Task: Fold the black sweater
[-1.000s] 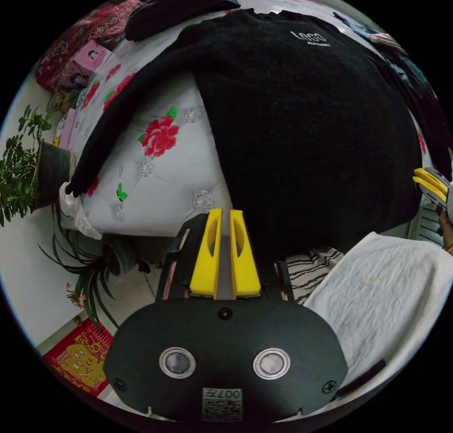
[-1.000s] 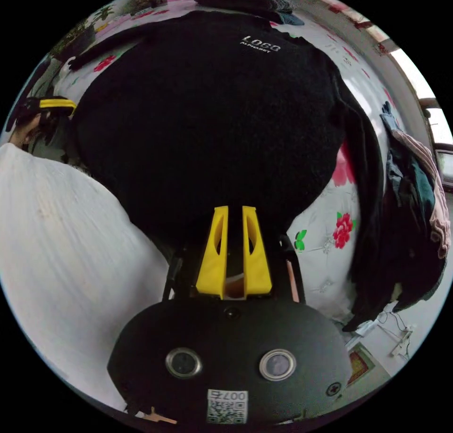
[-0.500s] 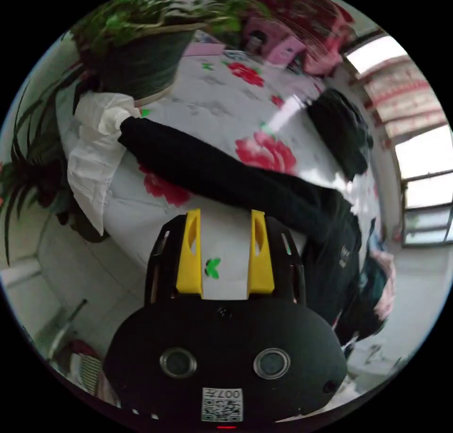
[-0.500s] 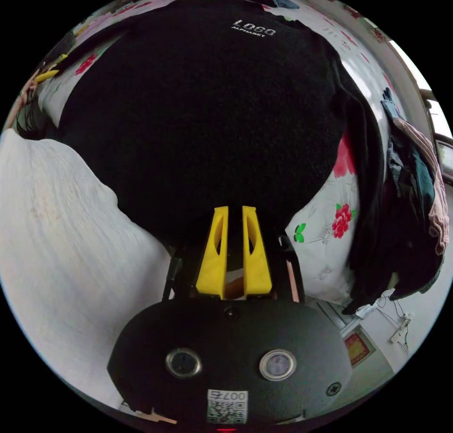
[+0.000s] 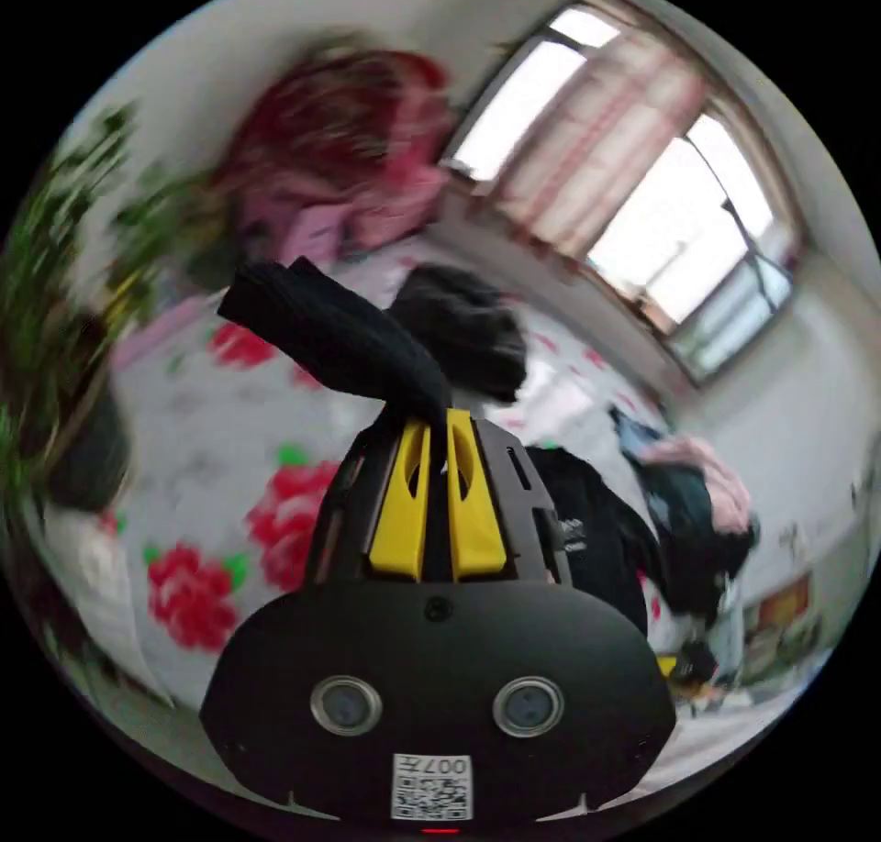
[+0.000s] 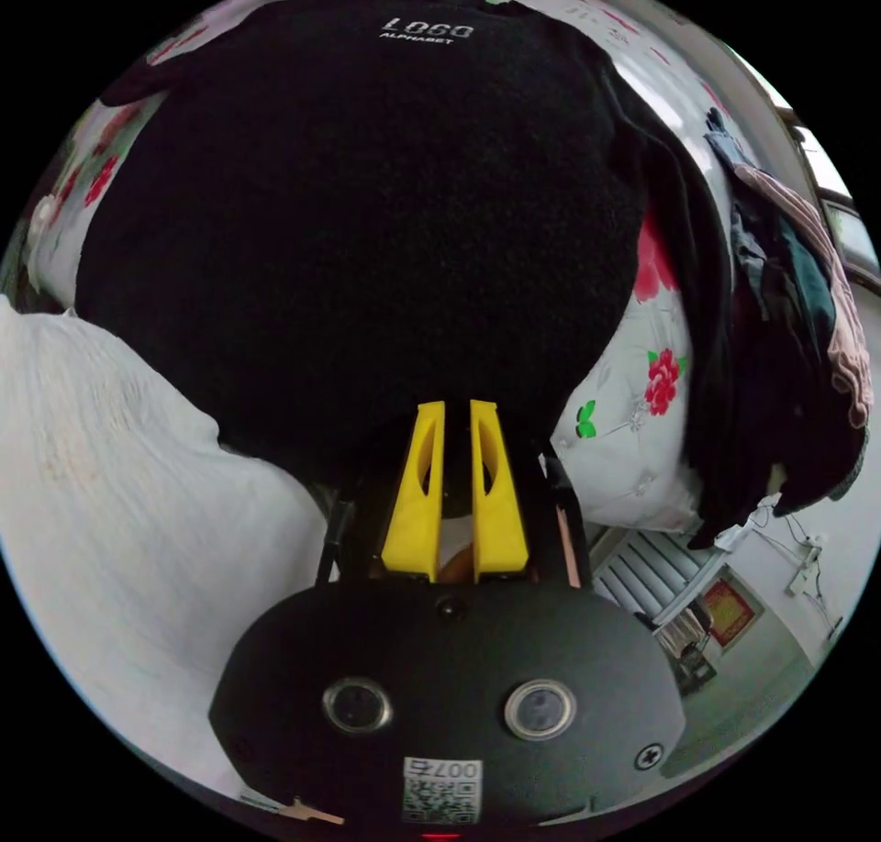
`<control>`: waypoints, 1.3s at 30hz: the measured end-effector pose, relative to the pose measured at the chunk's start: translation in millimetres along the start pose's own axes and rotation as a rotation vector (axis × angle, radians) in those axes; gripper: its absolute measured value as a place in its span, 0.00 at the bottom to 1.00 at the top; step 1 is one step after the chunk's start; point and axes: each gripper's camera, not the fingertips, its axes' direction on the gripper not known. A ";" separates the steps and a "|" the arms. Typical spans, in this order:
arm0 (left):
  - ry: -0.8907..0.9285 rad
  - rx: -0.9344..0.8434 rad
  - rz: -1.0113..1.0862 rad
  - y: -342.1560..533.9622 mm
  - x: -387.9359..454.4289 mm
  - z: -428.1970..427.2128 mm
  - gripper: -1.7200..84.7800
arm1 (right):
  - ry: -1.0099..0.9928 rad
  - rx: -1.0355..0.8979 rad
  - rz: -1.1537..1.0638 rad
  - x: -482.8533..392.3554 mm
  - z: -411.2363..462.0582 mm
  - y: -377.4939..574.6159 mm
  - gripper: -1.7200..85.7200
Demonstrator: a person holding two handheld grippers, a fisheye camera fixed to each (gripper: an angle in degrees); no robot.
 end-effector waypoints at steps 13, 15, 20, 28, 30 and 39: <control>0.086 -0.839 0.443 210.0 262.2 191.5 0.13 | -0.338 0.386 0.465 119.2 -34.7 118.4 0.05; 0.002 -0.877 0.383 224.9 247.7 188.4 0.13 | -0.402 0.422 0.460 135.0 -30.7 114.9 0.06; -0.173 -0.843 0.273 222.4 237.6 171.0 0.12 | -0.446 0.512 0.337 170.3 -43.1 71.6 0.07; -0.269 -0.973 0.068 247.1 262.6 224.9 0.11 | -0.455 0.598 0.514 289.6 -22.8 99.0 0.08; -0.285 -0.939 0.097 248.4 272.2 225.9 0.11 | -0.428 0.630 0.659 338.4 -7.1 136.6 0.09; -0.373 -1.034 0.107 234.6 303.7 258.1 0.10 | -0.483 0.551 1.154 485.4 96.0 264.9 0.10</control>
